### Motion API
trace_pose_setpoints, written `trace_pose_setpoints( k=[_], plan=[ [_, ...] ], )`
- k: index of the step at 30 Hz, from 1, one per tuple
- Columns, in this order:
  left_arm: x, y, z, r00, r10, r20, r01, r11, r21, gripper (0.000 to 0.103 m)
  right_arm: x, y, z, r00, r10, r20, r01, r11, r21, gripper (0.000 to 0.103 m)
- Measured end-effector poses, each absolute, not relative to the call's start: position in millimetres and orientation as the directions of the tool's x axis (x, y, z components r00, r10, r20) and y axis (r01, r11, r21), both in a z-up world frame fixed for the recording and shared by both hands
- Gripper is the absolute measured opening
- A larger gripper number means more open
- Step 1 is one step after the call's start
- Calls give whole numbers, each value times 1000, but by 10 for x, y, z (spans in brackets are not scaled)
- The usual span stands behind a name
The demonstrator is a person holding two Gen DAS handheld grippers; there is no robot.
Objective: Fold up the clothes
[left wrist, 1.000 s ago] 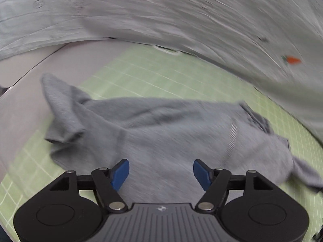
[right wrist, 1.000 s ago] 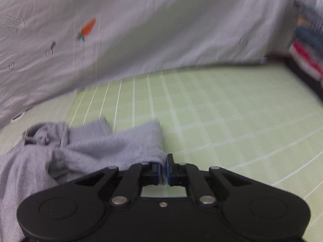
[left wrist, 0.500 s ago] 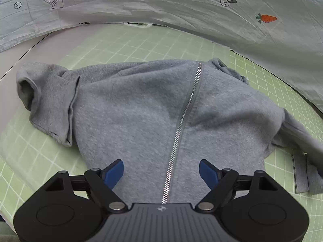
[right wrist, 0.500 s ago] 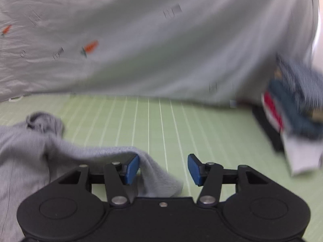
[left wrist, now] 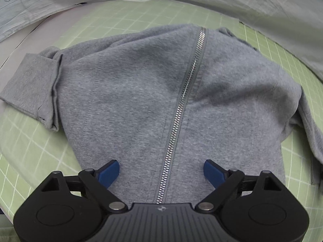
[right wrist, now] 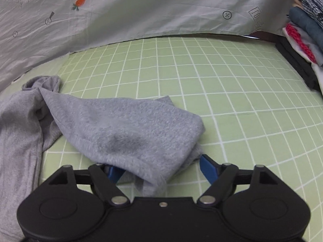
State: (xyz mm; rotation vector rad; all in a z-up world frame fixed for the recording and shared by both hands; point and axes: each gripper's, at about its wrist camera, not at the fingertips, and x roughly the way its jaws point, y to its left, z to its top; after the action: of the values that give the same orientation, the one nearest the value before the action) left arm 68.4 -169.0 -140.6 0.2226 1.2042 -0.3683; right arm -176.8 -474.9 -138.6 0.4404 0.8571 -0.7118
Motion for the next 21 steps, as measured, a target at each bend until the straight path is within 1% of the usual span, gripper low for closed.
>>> trace_pose_setpoints(
  k=[2, 4, 6, 7, 8, 9, 10, 11, 13, 14, 15, 18, 21],
  plan=[
    [713, -1727, -1434, 299, -150, -942, 413, 911, -14, 96, -1742, -4770, -1436, 438, -387, -811, 732, 677, 72, 82],
    [752, -1752, -1467, 288, -147, -946, 424, 906, -12, 99, -1736, -4786, -1455, 438, -398, -806, 743, 664, 76, 85],
    [795, -1772, -1505, 273, -147, -951, 426, 904, -18, 103, -1718, -4818, -1463, 438, -412, -799, 750, 658, 72, 86],
    [818, -1784, -1522, 265, -148, -953, 427, 904, -22, 103, -1713, -4836, -1464, 442, -416, -795, 752, 654, 76, 85],
    [823, -1789, -1532, 262, -148, -954, 428, 903, -22, 103, -1712, -4860, -1459, 447, -421, -789, 753, 653, 78, 81],
    [825, -1794, -1541, 260, -148, -954, 430, 902, -23, 103, -1712, -4887, -1448, 453, -427, -783, 751, 656, 77, 71],
    [828, -1799, -1550, 258, -147, -955, 432, 902, -23, 103, -1711, -4915, -1438, 459, -433, -776, 749, 659, 75, 55],
    [825, -1799, -1551, 258, -149, -955, 432, 902, -24, 103, -1708, -4950, -1418, 461, -443, -769, 747, 662, 67, 48],
    [811, -1795, -1549, 263, -151, -953, 431, 902, -25, 103, -1696, -5038, -1353, 455, -477, -752, 745, 667, 28, 26],
    [804, -1795, -1547, 266, -152, -952, 430, 903, -24, 103, -1689, -5083, -1320, 452, -493, -743, 744, 668, 9, 22],
    [797, -1794, -1545, 270, -152, -951, 428, 903, -23, 103, -1684, -5116, -1264, 442, -528, -725, 744, 667, -32, 11],
    [776, -1794, -1541, 279, -152, -948, 424, 905, -20, 103, -1689, -5178, -978, 387, -694, -608, 745, 624, -237, 10],
    [761, -1785, -1534, 285, -151, -947, 420, 907, -18, 103, -1736, -5171, -625, 335, -844, -419, 740, 511, -438, 11]
  ],
)
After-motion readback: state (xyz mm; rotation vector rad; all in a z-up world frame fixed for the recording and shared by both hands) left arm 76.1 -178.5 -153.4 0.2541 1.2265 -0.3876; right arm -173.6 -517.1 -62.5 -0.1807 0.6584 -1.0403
